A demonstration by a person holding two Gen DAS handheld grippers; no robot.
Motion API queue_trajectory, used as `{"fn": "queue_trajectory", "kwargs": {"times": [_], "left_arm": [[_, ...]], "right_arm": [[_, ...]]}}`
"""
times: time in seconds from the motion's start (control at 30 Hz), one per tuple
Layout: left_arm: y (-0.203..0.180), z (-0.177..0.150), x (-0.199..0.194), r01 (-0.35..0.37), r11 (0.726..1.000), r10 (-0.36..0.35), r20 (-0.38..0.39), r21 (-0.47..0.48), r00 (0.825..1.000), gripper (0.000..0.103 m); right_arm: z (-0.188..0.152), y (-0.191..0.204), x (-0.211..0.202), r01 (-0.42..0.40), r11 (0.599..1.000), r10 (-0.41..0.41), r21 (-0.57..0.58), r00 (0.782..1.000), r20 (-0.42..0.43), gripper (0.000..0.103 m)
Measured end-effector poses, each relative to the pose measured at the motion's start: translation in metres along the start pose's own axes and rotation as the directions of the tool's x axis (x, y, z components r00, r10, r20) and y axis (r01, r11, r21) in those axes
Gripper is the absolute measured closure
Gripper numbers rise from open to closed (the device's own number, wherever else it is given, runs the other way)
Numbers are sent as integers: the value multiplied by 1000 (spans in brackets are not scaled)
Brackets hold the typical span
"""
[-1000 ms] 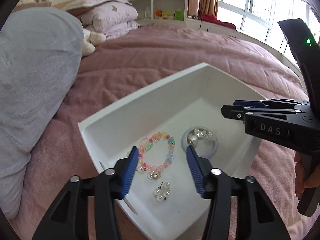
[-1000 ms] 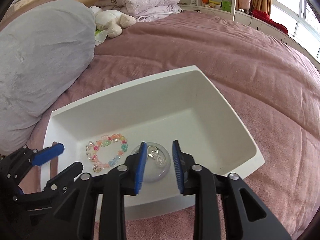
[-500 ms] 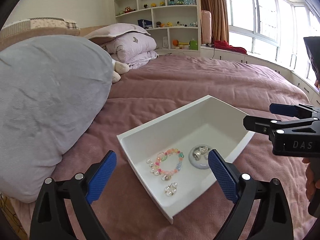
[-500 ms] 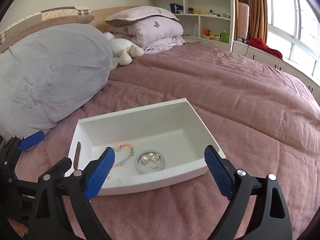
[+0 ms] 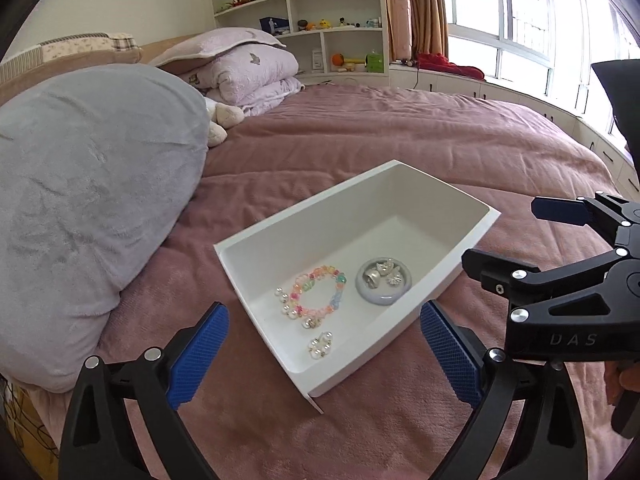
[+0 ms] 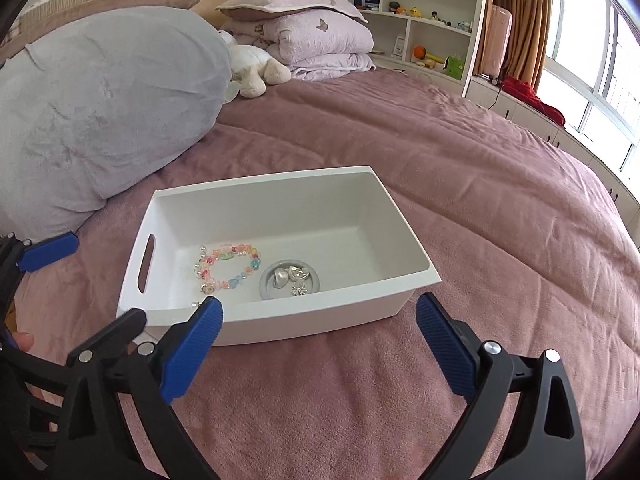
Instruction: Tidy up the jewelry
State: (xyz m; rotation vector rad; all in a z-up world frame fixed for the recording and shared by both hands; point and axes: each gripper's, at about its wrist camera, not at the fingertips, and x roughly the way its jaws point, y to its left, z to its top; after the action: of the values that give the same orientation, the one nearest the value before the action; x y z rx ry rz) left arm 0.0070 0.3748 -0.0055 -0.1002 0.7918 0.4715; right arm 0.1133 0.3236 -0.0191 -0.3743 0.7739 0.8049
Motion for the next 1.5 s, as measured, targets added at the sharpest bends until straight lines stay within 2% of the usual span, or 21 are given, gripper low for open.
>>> {"fn": "queue_trajectory", "kwargs": {"times": [0.3, 0.53, 1.5], "left_arm": [[4, -17, 1, 6, 999, -6, -16, -35, 1000, 6], [11, -14, -2, -19, 999, 19, -1, -36, 1000, 5], [8, -10, -8, -17, 1000, 17, 9, 0, 1000, 5]], "right_arm": [[-10, 6, 4, -1, 1000, 1, -1, 1000, -14, 7], [-8, 9, 4, -6, 1000, 6, 8, 1000, -7, 7], [-6, 6, -7, 5, 1000, -5, -11, 1000, 11, 7]]}}
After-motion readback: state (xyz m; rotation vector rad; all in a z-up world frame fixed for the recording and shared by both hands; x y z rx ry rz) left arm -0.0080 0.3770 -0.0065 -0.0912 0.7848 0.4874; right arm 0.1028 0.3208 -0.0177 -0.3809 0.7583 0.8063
